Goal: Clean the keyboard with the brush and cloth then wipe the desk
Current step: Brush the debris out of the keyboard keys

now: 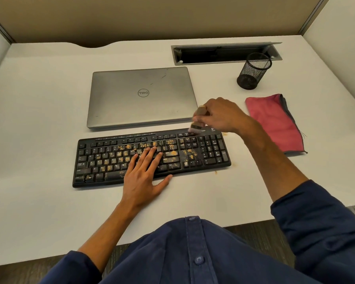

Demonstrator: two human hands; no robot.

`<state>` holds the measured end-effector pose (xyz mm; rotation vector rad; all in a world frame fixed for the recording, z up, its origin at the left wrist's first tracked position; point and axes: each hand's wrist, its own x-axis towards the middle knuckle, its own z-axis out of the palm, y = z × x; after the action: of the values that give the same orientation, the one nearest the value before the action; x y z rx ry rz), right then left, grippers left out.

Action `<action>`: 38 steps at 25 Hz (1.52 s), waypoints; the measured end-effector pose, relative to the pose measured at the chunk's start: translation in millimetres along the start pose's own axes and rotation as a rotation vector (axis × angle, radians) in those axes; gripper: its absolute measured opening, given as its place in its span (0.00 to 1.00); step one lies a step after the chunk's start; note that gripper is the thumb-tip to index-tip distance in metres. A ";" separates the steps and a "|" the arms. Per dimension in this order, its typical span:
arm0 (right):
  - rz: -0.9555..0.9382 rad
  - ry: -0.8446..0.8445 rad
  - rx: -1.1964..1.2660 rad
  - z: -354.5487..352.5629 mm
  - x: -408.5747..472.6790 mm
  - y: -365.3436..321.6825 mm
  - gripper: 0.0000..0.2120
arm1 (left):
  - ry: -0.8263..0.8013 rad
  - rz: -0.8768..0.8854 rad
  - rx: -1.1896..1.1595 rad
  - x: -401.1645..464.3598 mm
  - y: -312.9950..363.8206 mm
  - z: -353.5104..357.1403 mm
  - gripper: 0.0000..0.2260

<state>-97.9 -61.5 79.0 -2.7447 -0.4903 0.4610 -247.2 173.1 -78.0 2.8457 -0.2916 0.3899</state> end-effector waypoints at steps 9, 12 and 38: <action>0.071 -0.052 0.011 -6.7 -1.8 16.2 0.10 | -0.005 0.002 0.000 0.2 0.2 -0.9 0.33; 0.136 0.166 -0.123 -5.7 1.8 22.4 0.14 | 0.003 0.003 -0.001 0.1 0.0 -0.6 0.33; 0.096 0.181 0.020 -4.7 -2.5 34.3 0.12 | -0.008 0.003 -0.009 -0.1 -0.1 -0.7 0.32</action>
<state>-89.0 -94.1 71.7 -2.7653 -0.3084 0.2355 -247.5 173.4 -77.4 2.8387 -0.2982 0.3775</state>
